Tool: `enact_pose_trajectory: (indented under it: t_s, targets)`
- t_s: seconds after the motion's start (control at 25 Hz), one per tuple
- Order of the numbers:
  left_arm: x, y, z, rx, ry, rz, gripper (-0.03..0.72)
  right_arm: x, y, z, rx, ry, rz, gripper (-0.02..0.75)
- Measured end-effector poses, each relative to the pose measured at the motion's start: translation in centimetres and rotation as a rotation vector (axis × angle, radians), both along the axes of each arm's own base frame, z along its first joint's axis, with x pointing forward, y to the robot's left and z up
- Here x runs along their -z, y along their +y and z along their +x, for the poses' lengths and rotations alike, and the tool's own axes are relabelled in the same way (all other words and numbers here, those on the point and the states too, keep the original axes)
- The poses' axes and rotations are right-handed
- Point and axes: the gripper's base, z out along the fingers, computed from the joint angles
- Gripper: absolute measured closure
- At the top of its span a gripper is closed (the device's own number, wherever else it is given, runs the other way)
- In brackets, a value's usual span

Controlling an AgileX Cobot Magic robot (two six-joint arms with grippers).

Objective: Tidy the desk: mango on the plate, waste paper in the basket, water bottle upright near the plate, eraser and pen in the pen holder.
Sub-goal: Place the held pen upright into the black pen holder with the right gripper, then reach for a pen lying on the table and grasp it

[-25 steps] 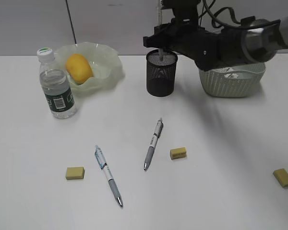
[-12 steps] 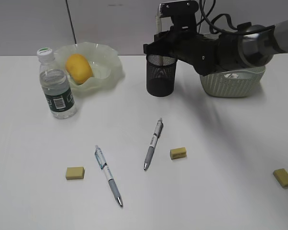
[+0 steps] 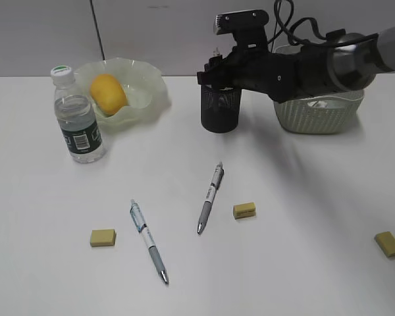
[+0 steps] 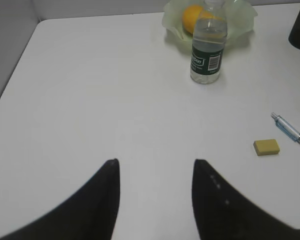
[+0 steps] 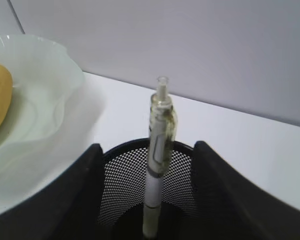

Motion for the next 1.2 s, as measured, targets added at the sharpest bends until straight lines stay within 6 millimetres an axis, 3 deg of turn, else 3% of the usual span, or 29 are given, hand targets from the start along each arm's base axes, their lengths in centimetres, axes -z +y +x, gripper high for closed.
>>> enact_pose_trajectory:
  t_s: [0.12,0.32,0.84,1.0,1.2]
  targets:
    - [0.0,0.0,0.0,0.0,0.0,0.0,0.326,-1.1,-0.1,-0.3,-0.006,0.024,-0.006,0.276]
    - [0.0,0.0,0.0,0.0,0.0,0.0,0.326,-4.9,-0.4,-1.5,-0.026,0.09,-0.021,0.27]
    - [0.0,0.0,0.0,0.0,0.0,0.0,0.326,-14.0,-3.4,-8.1,-0.062,0.516,-0.112,0.29]
    - [0.0,0.0,0.0,0.0,0.0,0.0,0.326,-15.8,-7.1,-8.4,0.034,0.608,-0.084,0.293]
    - [0.0,0.0,0.0,0.0,0.0,0.001,0.326,-16.6,-12.3,-8.9,0.167,0.704,-0.161,0.293]
